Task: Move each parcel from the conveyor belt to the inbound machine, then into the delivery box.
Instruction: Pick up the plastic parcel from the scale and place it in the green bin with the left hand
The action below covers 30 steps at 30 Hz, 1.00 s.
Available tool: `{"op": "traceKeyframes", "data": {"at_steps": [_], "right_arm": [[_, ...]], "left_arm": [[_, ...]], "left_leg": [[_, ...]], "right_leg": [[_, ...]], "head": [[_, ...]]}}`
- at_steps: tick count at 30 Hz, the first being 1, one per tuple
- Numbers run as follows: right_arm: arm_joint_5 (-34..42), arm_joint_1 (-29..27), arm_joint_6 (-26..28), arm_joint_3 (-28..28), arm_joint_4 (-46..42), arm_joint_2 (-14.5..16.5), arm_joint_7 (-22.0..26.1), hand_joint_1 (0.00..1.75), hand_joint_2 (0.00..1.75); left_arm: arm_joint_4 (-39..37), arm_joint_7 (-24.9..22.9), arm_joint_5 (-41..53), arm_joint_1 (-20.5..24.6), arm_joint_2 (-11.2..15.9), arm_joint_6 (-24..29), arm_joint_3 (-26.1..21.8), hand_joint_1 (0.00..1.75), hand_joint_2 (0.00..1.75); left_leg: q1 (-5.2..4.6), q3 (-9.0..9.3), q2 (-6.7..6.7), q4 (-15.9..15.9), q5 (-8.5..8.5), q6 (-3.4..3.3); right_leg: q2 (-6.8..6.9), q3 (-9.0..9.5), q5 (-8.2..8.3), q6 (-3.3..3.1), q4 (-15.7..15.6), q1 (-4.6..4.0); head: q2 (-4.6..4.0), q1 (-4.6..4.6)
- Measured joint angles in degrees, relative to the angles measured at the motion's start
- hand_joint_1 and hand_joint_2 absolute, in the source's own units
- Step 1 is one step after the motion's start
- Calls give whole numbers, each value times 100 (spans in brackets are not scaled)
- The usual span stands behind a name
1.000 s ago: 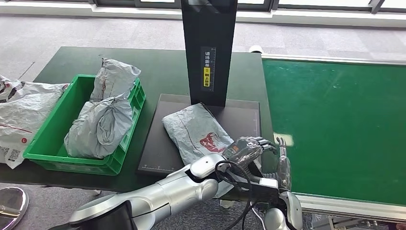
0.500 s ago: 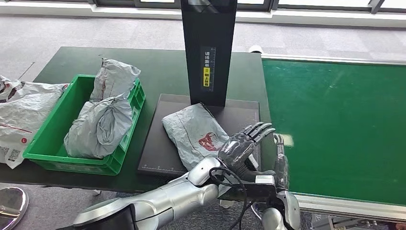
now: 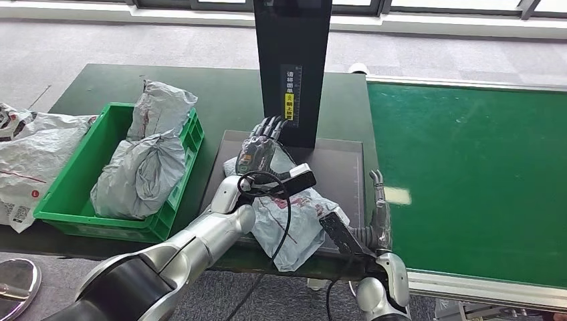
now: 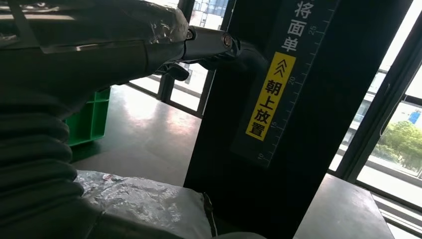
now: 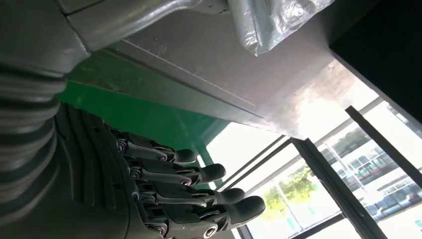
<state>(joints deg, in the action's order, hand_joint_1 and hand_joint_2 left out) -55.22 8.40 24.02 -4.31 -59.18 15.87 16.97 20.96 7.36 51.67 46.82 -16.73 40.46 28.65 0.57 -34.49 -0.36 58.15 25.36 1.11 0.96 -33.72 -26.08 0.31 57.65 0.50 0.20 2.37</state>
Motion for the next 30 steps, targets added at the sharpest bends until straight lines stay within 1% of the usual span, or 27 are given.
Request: {"op": "traceKeyframes", "data": {"at_steps": [3,5,11,15,18,22,24,25,28,29,30], "right_arm": [[1,2,-2,-49,-10,17,4,0,175],[23,-2,-2,-58,-12,20,25,0,175],[139,34,-46,-156,-5,20,133,0,175],[149,32,-96,-181,-8,20,127,0,175],[148,18,-120,-189,-27,20,113,0,175],[143,-5,-173,-190,-82,18,89,0,175],[143,-8,-190,-190,-103,17,82,0,175],[142,-9,-197,-190,-110,17,80,0,175],[136,-5,-218,-191,-120,17,80,0,175],[132,0,-222,-194,-121,17,84,0,175],[129,8,-225,-198,-121,17,90,0,175]], "left_arm": [[-68,-57,101,28,31,-6,-248,0,175],[-113,-212,219,62,60,-117,-362,0,175],[-276,-1021,593,135,188,-1276,-574,0,175],[-384,-1293,704,127,289,-1758,-649,0,175],[-449,-1307,759,115,331,-2117,-709,0,175],[-486,-1080,767,140,334,-3014,-815,0,175],[-487,-1033,767,156,328,-3250,-864,0,175],[-487,-1024,767,158,326,-3329,-881,5,175],[-487,-1028,788,165,320,-3727,-902,136,175],[-487,-1035,817,167,321,-3874,-906,175,175],[-487,-1042,859,168,322,-3980,-910,175,175]], "left_leg": [[-1,-3,7,0,2,1],[-3,-3,13,1,4,1],[-4,-3,12,1,3,1],[-4,-2,13,1,3,2],[-4,-2,13,0,3,2],[-4,2,11,0,4,1],[-4,6,11,0,4,1],[-4,8,12,0,4,1],[-4,17,10,0,4,1],[-4,22,9,0,4,1],[-4,27,9,0,4,0]], "right_leg": [[-12,-5,1,1,1,6],[-20,-8,2,2,0,10],[-19,-9,6,4,0,9],[-20,-9,6,3,0,6],[-19,-9,6,3,1,6],[-17,-4,5,4,0,9],[-17,1,5,5,0,11],[-17,3,5,5,0,12],[-15,15,4,6,0,12],[-14,21,4,6,-1,12],[-14,27,4,6,-1,12]], "head": [[0,-1],[0,-1],[0,-1],[0,-1],[0,-1],[0,-1],[0,-1],[0,-1],[0,-1],[0,-1],[0,-1]]}}
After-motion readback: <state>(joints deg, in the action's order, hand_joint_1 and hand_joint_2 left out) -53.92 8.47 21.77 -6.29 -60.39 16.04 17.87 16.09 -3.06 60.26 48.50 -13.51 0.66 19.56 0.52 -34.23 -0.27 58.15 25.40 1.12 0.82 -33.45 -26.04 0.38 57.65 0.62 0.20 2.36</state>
